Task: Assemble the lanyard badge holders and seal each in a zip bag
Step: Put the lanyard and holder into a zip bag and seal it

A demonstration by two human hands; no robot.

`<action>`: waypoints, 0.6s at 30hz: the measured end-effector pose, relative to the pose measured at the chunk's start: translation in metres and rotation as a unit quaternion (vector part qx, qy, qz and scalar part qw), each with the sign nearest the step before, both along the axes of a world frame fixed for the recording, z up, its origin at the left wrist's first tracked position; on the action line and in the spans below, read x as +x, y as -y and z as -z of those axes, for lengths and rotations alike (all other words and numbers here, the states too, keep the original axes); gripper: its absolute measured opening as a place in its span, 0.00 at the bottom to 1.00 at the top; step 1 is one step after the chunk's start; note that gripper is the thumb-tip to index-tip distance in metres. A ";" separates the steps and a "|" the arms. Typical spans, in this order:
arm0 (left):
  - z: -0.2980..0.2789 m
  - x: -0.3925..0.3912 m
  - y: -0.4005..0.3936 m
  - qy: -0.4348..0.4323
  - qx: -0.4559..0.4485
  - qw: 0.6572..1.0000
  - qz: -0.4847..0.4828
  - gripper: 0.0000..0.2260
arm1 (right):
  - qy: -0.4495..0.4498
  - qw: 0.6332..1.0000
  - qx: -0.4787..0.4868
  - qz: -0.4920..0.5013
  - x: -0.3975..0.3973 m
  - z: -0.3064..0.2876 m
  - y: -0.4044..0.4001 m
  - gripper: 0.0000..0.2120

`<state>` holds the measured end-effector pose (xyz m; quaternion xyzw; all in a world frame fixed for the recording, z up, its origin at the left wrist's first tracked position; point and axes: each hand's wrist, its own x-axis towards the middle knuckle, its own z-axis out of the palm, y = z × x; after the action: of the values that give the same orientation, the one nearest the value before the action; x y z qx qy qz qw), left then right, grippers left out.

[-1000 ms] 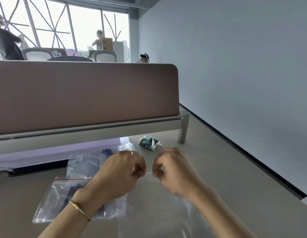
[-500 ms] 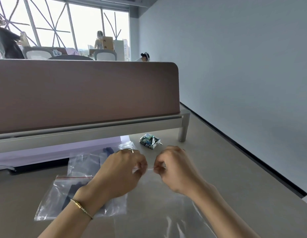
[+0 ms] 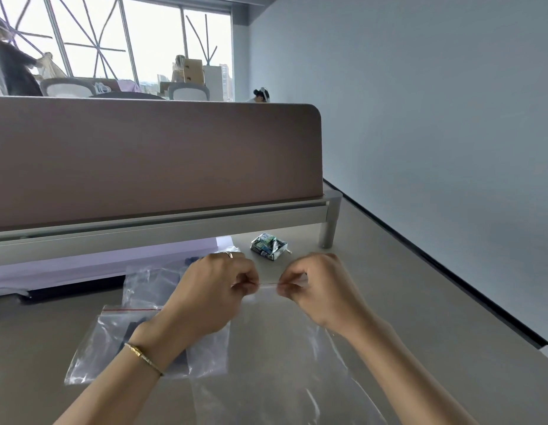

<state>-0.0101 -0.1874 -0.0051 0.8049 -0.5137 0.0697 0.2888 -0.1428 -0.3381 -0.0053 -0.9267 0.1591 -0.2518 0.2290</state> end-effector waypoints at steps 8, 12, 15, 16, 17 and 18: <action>-0.003 0.006 -0.004 -0.018 -0.007 1.000 0.004 0.07 | 0.027 0.999 0.030 0.014 -0.001 0.000 0.003 0.05; -0.004 0.010 -0.005 -0.025 0.001 1.000 0.004 0.07 | 0.036 0.998 0.027 0.050 0.000 0.004 0.011 0.11; -0.003 0.011 -0.005 -0.025 0.012 1.000 0.001 0.07 | 0.038 0.998 0.033 0.049 0.001 0.006 0.013 0.12; -0.004 0.012 -0.005 -0.027 0.010 1.000 0.001 0.07 | 0.034 0.997 0.048 0.045 0.001 0.006 0.014 0.10; -0.004 0.013 -0.006 -0.028 0.006 1.000 0.000 0.07 | 0.029 0.997 0.058 0.044 0.000 0.005 0.016 0.09; -0.005 0.013 -0.006 -0.027 0.003 1.000 0.001 0.07 | 0.025 0.997 0.060 0.047 -0.001 0.005 0.017 0.08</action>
<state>0.0033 -0.1810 -0.0005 0.8069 -0.5065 0.0466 0.3003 -0.1439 -0.3551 -0.0101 -0.8962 0.2119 -0.2753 0.2758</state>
